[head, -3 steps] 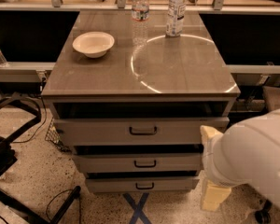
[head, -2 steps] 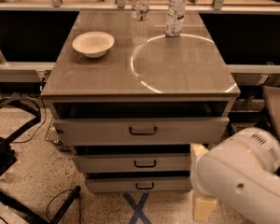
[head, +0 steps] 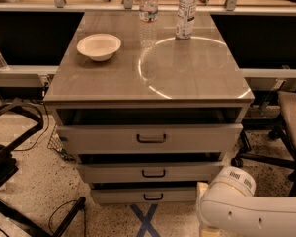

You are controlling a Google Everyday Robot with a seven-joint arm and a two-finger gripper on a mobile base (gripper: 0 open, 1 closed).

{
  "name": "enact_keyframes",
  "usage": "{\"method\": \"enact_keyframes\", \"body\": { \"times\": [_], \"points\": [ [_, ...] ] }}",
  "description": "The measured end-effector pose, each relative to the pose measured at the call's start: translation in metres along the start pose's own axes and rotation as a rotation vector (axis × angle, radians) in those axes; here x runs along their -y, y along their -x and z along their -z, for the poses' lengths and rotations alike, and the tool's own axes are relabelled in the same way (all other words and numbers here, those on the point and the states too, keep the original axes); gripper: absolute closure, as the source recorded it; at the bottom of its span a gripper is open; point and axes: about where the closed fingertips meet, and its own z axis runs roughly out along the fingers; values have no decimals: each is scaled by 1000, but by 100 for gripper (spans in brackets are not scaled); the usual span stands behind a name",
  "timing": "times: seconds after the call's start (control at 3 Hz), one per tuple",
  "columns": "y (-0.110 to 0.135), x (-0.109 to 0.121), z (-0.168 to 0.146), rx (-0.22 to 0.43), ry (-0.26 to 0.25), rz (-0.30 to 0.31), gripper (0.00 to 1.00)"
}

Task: Open bottom drawer

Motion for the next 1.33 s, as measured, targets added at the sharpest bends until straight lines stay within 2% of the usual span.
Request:
{"method": "enact_keyframes", "body": {
  "times": [0.33, 0.67, 1.0, 1.33],
  "points": [
    [-10, -1, -45, 11, 2, -26, 0],
    [-14, 5, -53, -3, -26, 28, 0],
    [-14, 5, -53, -3, -26, 28, 0],
    [4, 2, -81, 52, -5, 58, 0]
  ]
}}
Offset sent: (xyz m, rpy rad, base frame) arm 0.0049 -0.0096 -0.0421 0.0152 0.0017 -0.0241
